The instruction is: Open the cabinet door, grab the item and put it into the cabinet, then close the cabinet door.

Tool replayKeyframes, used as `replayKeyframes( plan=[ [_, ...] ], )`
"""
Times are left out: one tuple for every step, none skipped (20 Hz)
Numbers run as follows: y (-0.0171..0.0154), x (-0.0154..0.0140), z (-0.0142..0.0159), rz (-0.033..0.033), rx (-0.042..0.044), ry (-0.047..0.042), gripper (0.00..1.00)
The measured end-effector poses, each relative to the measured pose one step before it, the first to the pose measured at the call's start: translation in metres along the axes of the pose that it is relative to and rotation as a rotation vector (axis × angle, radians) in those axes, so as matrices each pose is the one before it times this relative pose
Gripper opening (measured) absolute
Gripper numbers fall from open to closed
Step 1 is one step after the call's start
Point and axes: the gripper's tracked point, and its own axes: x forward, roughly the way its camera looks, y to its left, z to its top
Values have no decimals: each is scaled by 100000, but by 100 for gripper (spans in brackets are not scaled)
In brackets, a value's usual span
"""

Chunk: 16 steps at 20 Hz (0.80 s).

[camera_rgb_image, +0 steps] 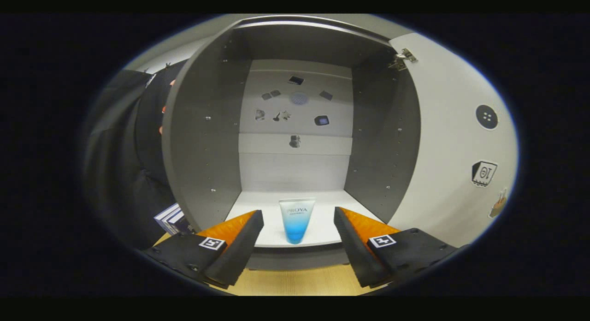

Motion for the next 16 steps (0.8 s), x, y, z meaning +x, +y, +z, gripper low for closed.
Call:
replayKeyframes(
  plan=[
    [50,-1313,-235,578,324,-753,98],
    [-21,-1439,-349,525,558,-370,98],
    [-97,-1254,-261,491,707,-401,98],
    [-262,-1279,-234,-51,910,-503,98],
    [-408,-1222,-255,-472,1055,-419,98],
    [-488,-1292,-215,-582,948,-547,98],
    [-600,-1318,-253,-712,819,-393,98],
    [-650,-1287,-270,-548,831,-195,98],
    [-677,-1429,-228,-448,986,-430,98],
    [-747,-1377,-129,-494,770,-478,98],
    [-895,-1403,-301,-1018,341,-297,98],
    [-1034,-1368,-408,-1623,122,-281,98],
    [-1204,-1479,-544,-1808,60,148,98],
    [-1256,-1358,-560,-2046,135,204,98],
    [-1238,-1324,-305,-1975,460,-127,98],
    [-1147,-1124,-163,-1632,509,-505,98]
  ],
)
